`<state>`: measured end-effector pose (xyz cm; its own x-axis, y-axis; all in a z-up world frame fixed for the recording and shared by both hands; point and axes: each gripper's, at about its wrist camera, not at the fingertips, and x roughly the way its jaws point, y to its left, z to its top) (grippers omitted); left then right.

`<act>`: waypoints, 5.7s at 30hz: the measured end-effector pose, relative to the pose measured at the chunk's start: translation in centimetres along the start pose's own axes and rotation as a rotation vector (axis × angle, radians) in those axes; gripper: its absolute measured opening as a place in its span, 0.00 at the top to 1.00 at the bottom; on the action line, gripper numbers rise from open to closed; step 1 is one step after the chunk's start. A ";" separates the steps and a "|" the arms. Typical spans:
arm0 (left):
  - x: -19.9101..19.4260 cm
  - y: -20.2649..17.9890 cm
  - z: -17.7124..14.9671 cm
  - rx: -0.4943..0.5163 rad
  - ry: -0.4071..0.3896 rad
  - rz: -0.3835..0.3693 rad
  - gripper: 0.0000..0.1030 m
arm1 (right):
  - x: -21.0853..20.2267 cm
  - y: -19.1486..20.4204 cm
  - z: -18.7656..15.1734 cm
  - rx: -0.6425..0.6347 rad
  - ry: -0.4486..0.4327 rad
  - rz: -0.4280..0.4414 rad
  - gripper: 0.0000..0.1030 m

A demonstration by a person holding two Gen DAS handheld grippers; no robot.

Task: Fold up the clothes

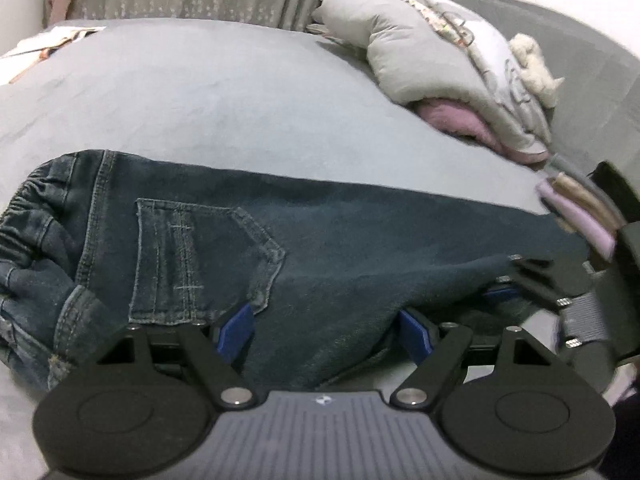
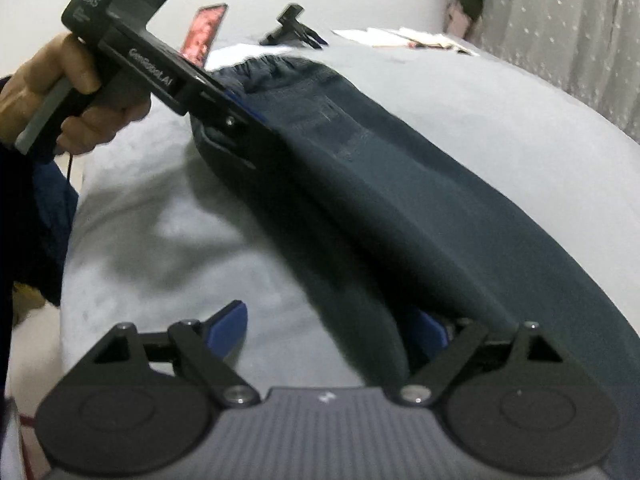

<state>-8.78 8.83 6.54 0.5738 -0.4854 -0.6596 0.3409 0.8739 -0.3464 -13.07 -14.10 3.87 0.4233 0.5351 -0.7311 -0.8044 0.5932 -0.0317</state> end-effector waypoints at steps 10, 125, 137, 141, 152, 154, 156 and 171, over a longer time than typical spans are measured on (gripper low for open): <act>-0.4 1.7 0.1 -0.035 -0.001 0.000 0.25 | 1.9 3.3 1.2 -0.058 -0.034 0.130 0.11; 4.4 -4.0 -0.8 0.050 -0.055 0.301 0.22 | -22.3 -17.6 -22.5 1.495 -0.373 -0.621 0.07; 6.7 -4.2 -1.2 0.092 0.037 0.374 0.19 | -20.4 -18.7 -26.5 1.712 -0.609 -0.624 0.00; 6.7 -4.0 -1.1 0.072 0.035 0.371 0.19 | -18.7 -19.2 -26.1 1.699 -0.681 -0.560 0.38; 6.3 -4.0 -1.2 0.070 0.039 0.364 0.19 | -18.2 -16.7 -19.3 1.345 -0.634 -0.763 0.82; 6.3 -4.0 -1.2 0.069 0.041 0.361 0.19 | -18.0 -15.9 -17.7 1.244 -0.610 -0.814 0.82; 6.1 -3.7 -1.1 0.047 0.041 0.345 0.19 | -16.9 -13.8 -14.7 1.006 -0.555 -0.890 0.82; 4.6 -1.4 -0.3 -0.148 0.019 0.186 0.19 | -0.7 5.4 -1.4 -0.217 -0.255 -0.795 0.82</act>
<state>-6.84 5.39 3.82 0.6019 -0.3163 -0.7332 0.1169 0.9432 -0.3108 -18.30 -12.15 3.27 0.9542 0.1439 -0.2622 -0.2805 0.7345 -0.6179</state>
